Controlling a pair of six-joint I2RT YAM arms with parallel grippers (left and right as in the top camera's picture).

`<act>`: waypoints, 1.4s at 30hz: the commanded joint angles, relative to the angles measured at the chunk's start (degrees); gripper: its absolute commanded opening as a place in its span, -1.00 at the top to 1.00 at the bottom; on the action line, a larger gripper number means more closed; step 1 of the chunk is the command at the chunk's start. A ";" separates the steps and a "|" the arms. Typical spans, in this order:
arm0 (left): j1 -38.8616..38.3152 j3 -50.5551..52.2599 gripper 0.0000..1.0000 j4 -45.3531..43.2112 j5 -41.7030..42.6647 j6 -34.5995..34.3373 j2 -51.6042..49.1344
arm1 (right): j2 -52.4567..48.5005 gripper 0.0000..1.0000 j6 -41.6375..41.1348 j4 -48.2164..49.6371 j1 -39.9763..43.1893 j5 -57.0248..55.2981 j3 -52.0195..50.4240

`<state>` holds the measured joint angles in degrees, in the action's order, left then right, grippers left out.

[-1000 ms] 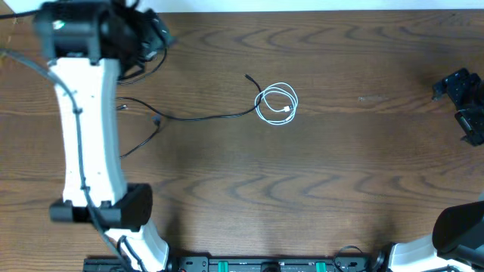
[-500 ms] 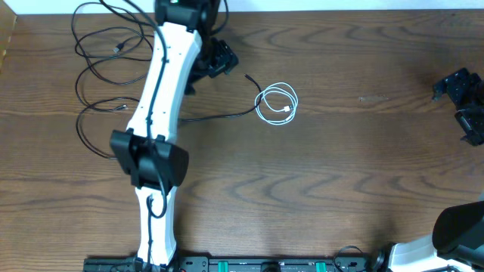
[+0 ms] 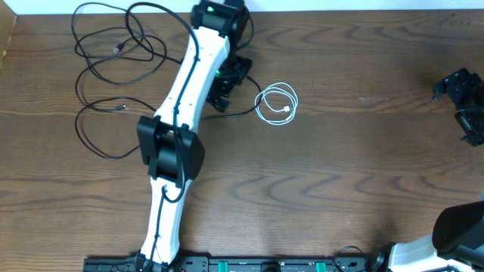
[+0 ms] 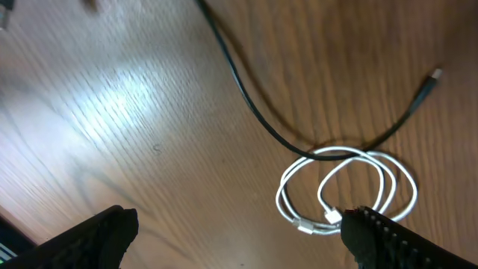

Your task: Untangle cables

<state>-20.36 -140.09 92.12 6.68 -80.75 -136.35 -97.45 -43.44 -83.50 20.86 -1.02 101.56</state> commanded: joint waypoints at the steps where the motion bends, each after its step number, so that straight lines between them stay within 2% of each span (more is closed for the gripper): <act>1: 0.02 0.44 -0.85 -0.15 -0.24 -6.84 -2.99 | 0.04 -0.98 -0.66 -0.07 -0.07 -0.31 -0.02; 12: -0.44 0.50 -0.88 -1.36 -0.24 -6.78 -9.38 | 0.04 -0.99 -0.66 -0.07 -0.07 -0.31 -0.02; 15: -0.61 0.83 -0.68 -2.43 -0.22 -6.78 -10.16 | 0.04 -0.99 -0.66 -0.07 -0.07 -0.33 -0.02; 18: -0.63 0.92 -0.68 -3.89 -0.24 -6.78 -10.25 | 0.04 -0.98 -0.66 -0.07 -0.07 -0.31 -0.02; 22: -0.61 0.92 -0.74 -5.77 -0.26 -6.80 -10.27 | 0.04 -0.99 -0.66 -0.07 -0.07 -0.31 -0.02; 24: -0.63 0.92 -0.90 -6.29 -0.31 -6.80 -10.36 | 0.04 -0.99 -0.66 -0.07 -0.07 -0.31 -0.02; 28: -0.68 1.42 -0.91 -5.88 -2.75 -6.03 -10.45 | 0.04 -0.98 -0.66 -0.07 -0.07 -0.31 -0.02; 34: -0.50 1.60 -0.99 -4.33 -3.06 2.47 -10.45 | 0.04 -0.99 -0.66 -0.07 -0.07 -0.31 -0.02; 37: -0.44 1.60 -1.00 -2.89 -0.28 15.26 -10.43 | 0.04 -0.98 -0.66 -0.07 -0.07 -0.31 -0.02; 39: -0.46 1.51 -1.00 -2.89 1.60 20.57 -10.01 | 0.04 -0.99 -0.66 -0.07 -0.07 -0.31 -0.02; 42: -1.25 1.49 -1.00 -2.84 1.25 21.16 -8.17 | 0.04 -0.98 -0.66 -0.07 -0.07 -0.31 -0.02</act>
<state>-20.91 -138.93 88.73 7.20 -66.74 -145.86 -97.45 -43.44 -83.50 20.86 -1.02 101.56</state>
